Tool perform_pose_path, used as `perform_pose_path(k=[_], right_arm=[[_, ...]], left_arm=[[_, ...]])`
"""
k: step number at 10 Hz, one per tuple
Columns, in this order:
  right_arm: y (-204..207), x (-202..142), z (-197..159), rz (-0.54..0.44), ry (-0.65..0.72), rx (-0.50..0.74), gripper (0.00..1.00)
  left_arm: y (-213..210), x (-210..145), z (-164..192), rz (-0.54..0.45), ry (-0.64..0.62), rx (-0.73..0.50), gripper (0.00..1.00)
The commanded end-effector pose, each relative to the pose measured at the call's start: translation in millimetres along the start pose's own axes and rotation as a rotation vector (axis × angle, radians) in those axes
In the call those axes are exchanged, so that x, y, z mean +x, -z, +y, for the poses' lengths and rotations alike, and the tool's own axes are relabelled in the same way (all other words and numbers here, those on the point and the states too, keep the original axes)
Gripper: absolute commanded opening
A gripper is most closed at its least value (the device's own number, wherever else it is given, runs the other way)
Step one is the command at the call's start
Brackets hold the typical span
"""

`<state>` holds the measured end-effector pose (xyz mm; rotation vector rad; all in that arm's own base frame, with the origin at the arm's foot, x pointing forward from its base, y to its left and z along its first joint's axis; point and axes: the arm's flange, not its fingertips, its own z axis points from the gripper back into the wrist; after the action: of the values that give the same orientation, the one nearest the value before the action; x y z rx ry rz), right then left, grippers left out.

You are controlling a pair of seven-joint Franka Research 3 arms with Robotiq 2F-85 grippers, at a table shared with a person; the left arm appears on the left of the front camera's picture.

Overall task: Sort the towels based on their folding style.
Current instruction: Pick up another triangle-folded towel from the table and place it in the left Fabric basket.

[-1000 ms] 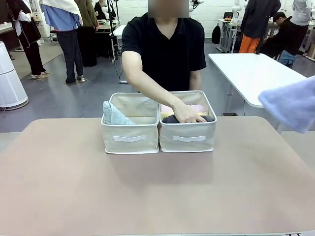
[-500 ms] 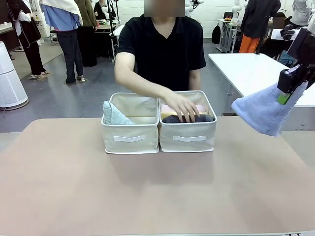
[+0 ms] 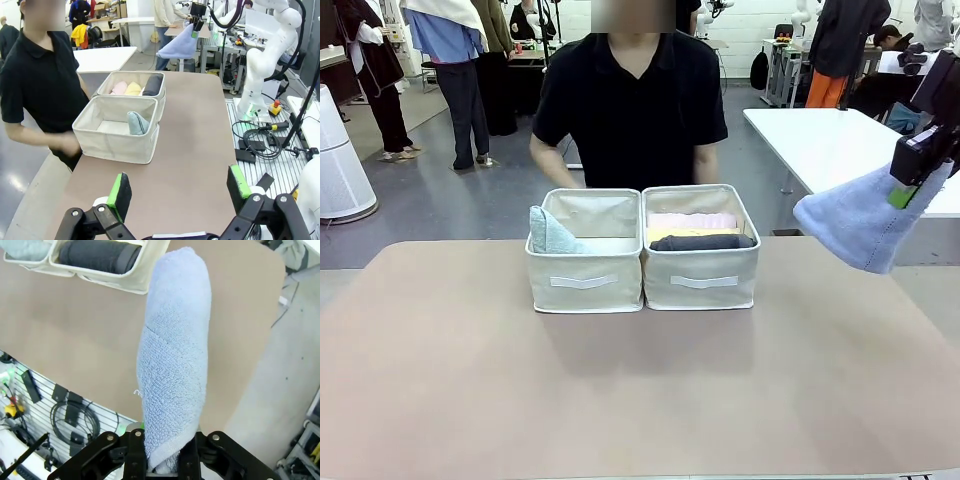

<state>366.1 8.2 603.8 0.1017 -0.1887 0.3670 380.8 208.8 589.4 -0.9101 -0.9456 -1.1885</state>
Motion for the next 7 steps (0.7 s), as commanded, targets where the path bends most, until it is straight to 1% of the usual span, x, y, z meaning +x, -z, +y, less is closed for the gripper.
perform_pose_path(k=[1,2,3,5,6,7], right_arm=[[-15.8,13.3,42.1,-0.055,-0.211,-0.063,0.19],[-26.0,33.7,83.5,-0.084,-0.401,-0.147,0.19],[-29.9,65.6,124.2,-0.077,-0.522,-0.219,0.19],[-20.0,120.9,185.4,-0.067,-0.67,-0.28,0.19],[-7.1,149.5,209.9,-0.058,-0.718,-0.303,0.19],[9.0,179.3,233.6,-0.069,-0.79,-0.308,0.19]], left_arm=[[-0.6,-1.4,-2.2,-0.008,0.02,-0.001,1.0],[-0.6,-1.4,-2.2,-0.008,0.02,-0.001,1.0],[-0.6,-1.4,-2.2,-0.008,0.02,-0.001,1.0],[-0.6,-1.4,-2.2,-0.008,0.02,-0.001,1.0],[-0.6,-1.4,-2.2,-0.008,0.02,-0.001,1.0],[-0.6,-1.4,-2.2,-0.008,0.02,-0.001,1.0]])
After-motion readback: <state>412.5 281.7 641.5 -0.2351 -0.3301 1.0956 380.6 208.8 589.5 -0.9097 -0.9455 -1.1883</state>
